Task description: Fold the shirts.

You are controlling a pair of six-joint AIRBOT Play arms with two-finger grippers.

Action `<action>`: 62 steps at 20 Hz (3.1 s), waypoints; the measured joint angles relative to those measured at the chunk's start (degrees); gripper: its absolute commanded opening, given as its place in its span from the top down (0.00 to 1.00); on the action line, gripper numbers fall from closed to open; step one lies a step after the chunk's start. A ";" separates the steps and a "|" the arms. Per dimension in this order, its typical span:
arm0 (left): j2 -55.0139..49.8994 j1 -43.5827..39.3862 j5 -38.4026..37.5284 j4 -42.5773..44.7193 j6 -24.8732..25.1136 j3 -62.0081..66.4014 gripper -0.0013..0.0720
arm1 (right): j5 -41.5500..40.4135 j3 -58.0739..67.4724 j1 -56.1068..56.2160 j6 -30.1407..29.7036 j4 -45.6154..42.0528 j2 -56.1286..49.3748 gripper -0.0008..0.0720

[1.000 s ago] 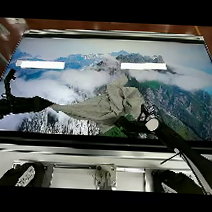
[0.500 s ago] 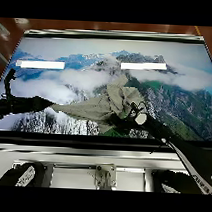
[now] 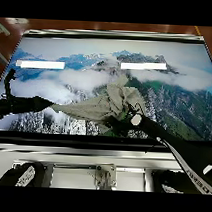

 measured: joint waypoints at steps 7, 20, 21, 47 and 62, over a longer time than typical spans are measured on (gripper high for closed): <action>0.11 0.00 0.04 0.02 -0.02 1.14 0.92 | -5.92 0.96 -0.50 -3.54 3.28 3.52 0.91; 8.70 0.00 22.69 -12.68 -2.05 42.93 0.92 | 16.28 44.22 -30.38 -17.18 -8.04 44.28 0.92; 9.62 0.00 24.00 -12.96 -1.64 45.24 0.92 | 17.66 47.71 -31.76 -16.06 -8.24 45.09 0.92; -17.53 -6.97 23.02 6.69 -2.73 23.43 0.92 | 27.82 50.38 -35.45 -10.01 -28.17 -0.13 0.91; -36.59 0.26 -4.94 9.86 -18.23 31.58 0.27 | 35.36 53.09 -39.67 -17.16 -31.06 -7.50 0.25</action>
